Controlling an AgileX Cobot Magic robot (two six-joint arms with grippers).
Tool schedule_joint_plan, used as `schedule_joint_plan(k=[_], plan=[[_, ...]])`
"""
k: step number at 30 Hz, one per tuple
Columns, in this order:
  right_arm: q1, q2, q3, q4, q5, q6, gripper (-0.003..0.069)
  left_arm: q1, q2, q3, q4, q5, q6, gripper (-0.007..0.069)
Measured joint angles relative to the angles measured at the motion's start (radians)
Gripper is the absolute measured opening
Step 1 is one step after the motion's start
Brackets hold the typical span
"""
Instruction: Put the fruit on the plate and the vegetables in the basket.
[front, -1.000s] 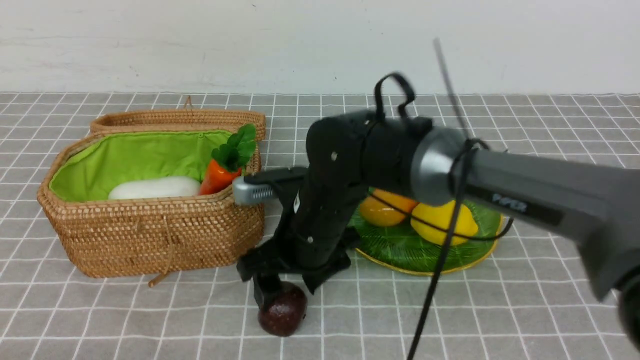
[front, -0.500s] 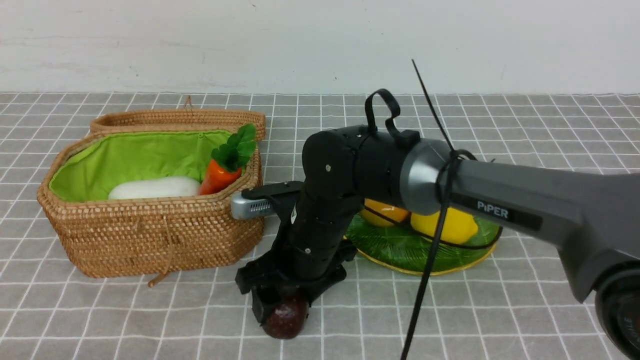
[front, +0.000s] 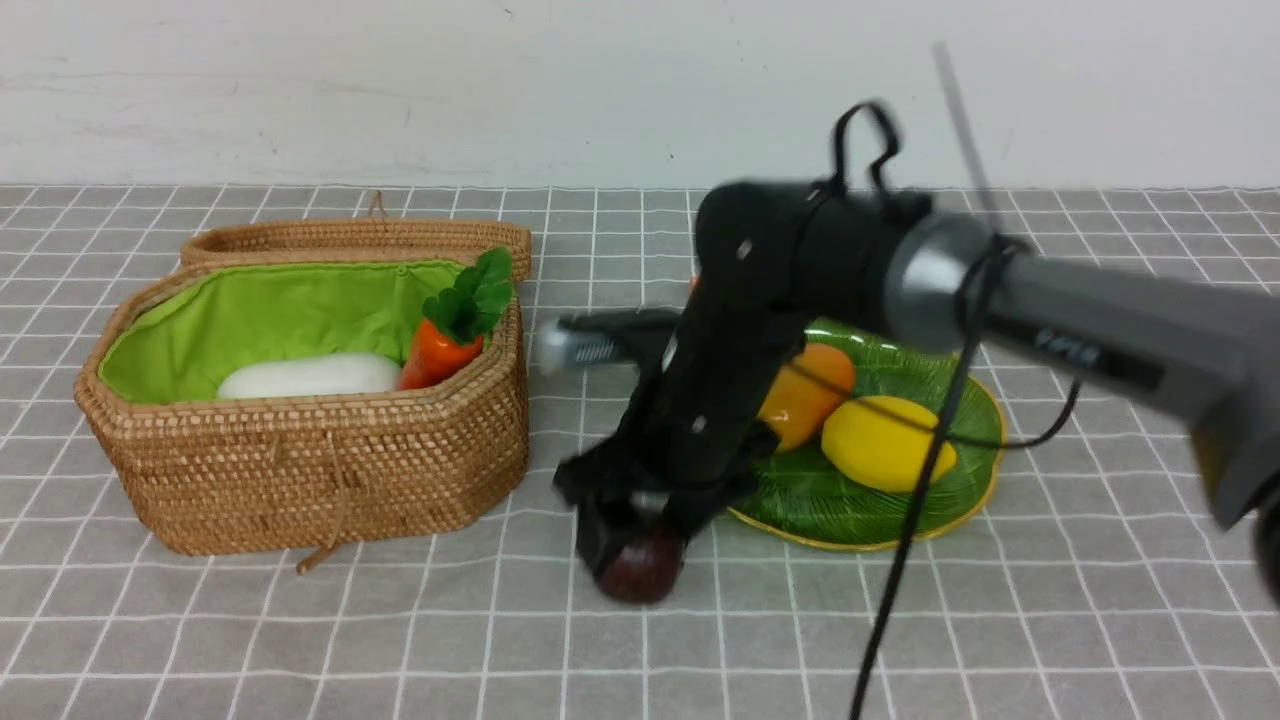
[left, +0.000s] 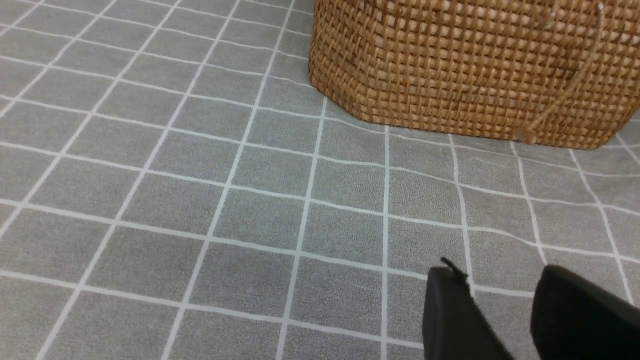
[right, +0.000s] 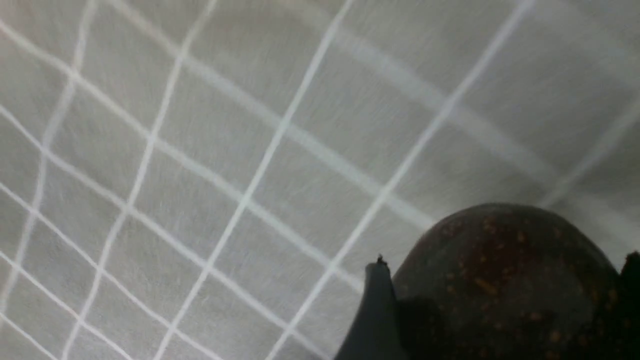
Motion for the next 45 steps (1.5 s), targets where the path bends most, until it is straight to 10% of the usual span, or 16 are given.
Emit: schedule_joint_plan(k=[31,39,45], plan=[[-0.106,-0.120,-0.056,-0.351,0.129,0.043,0.0625,0.000,0.000,0.000,0.000,0.000,0.001,0.0238],[-0.106,-0.437,0.154,-0.366,0.133,0.047,0.0384,0.000,0.000,0.000,0.000,0.000,0.001,0.0238],[-0.106,-0.655,0.378,-0.362,0.151,0.047,0.0026,0.000,0.000,0.000,0.000,0.000,0.001,0.0238]])
